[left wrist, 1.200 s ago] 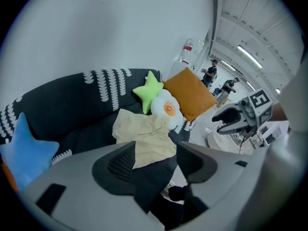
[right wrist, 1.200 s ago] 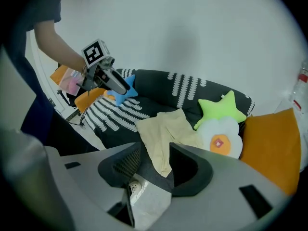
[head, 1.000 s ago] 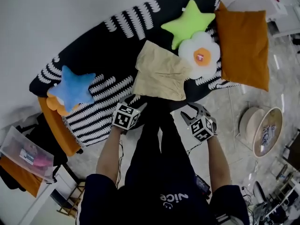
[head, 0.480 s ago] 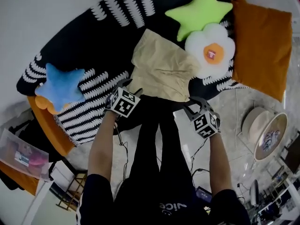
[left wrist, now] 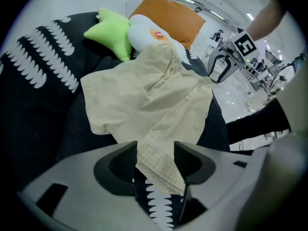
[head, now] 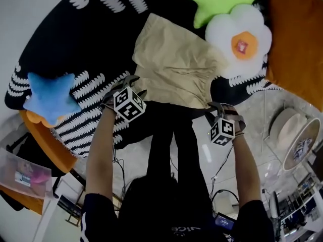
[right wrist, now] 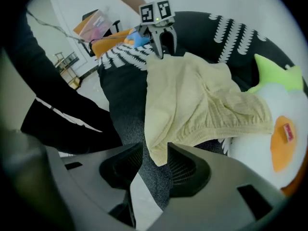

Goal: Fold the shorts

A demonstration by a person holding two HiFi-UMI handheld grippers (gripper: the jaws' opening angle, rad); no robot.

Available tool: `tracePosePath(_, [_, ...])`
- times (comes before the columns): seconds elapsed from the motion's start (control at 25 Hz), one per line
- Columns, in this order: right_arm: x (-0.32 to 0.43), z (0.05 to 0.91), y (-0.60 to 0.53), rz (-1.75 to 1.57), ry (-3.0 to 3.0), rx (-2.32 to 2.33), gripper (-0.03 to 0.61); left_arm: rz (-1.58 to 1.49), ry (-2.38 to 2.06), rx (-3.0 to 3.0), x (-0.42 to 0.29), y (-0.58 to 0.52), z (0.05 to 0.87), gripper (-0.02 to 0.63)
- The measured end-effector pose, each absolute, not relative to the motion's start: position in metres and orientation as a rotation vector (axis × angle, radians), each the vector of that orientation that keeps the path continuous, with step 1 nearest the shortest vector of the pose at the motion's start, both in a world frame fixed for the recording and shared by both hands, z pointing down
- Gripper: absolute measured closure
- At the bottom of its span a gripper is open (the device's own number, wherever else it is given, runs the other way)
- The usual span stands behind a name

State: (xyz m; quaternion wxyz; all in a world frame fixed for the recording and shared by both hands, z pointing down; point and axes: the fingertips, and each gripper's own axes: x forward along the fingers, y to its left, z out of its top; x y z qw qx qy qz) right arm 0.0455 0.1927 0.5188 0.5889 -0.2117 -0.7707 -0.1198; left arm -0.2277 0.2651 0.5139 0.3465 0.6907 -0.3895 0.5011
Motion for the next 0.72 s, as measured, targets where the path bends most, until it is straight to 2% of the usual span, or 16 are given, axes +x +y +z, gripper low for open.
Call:
tracePosePath(0.16, [0.059,0.544,0.196,-0.422,-1.736,-0.571,0.413,1.417,-0.857,1.762,-0.224,0.285,0.534,0.399])
tracePosePath(0.2, [0.060,0.548,0.192,-0.453,-1.726,-0.568,0.416,1.439,-0.870,1.738,-0.227,0.284,0.537,0.439])
tracePosePath(0.24, [0.060,0.551,0.186,-0.476,-1.720,-0.556,0.436,1.453,-0.904,1.713,-0.229,0.280,0.539,0.527])
tracePosePath(0.28, [0.060,0.552,0.181,-0.486,-1.718,-0.544,0.478,1.457,-0.938,1.702,-0.230,0.275,0.540,0.575])
tracePosePath(0.32, [0.059,0.551,0.178,-0.481,-1.720,-0.536,0.488,1.451,-0.963,1.709,-0.230,0.273,0.538,0.587])
tracePosePath(0.44, [0.055,0.543,0.178,-0.448,-1.744,-0.525,0.520,1.374,-1.003,1.785,-0.228,0.275,0.519,0.594])
tracePosePath(0.72, [0.062,0.511,0.186,-0.438,-1.775,-0.521,0.523,1.286,-0.927,1.889,-0.212,0.315,0.464,0.594])
